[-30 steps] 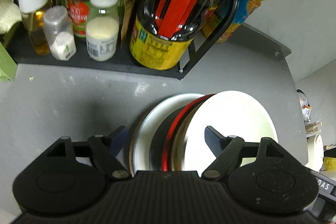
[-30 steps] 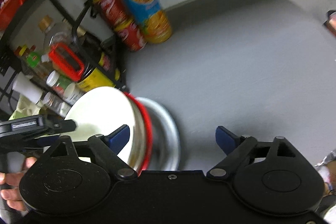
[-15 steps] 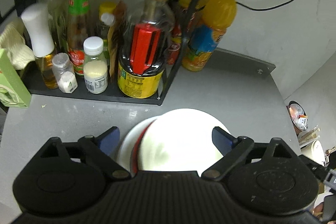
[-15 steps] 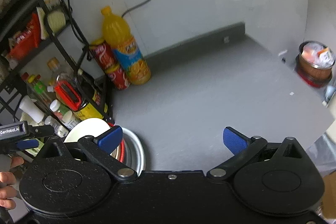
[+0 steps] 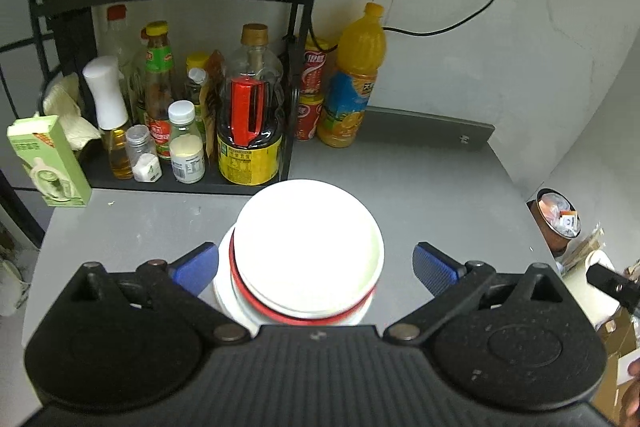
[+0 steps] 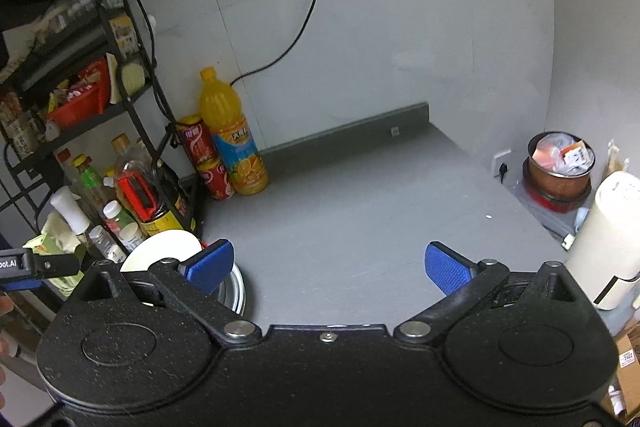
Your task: Organize plates and bowls
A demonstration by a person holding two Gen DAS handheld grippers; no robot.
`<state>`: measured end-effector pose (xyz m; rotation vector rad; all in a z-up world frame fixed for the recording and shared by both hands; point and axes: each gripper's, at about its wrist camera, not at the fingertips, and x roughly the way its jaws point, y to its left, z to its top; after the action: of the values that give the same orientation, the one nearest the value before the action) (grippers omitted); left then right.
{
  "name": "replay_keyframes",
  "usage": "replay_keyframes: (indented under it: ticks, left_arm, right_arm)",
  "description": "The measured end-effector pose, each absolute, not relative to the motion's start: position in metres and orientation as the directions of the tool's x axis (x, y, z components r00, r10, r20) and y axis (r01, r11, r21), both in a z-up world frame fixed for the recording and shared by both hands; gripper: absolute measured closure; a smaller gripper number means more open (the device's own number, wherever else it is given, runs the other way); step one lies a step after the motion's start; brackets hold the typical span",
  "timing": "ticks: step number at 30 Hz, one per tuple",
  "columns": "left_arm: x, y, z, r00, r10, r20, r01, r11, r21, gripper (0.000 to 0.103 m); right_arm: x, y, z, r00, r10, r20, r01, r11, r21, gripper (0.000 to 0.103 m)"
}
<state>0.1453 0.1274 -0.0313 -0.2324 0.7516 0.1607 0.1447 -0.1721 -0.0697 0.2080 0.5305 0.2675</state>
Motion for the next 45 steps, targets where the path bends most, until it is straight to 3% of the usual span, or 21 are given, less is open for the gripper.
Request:
replay_keyframes:
  ticks: [18,45]
  left_arm:
    - [0.046,0.067,-0.026,0.770,0.037,-0.637,-0.133,0.986,-0.104,0.001]
    - [-0.023,0.070,-0.041,0.806,-0.018,-0.591,-0.049,0.994,-0.096,0.001]
  right_arm:
    - [0.067,-0.206,-0.075,0.854,0.256,-0.452,-0.166,0.959,0.230,0.000]
    - [-0.007,-0.177,-0.103,0.878,0.135,-0.459,-0.094,0.989,0.111,0.000]
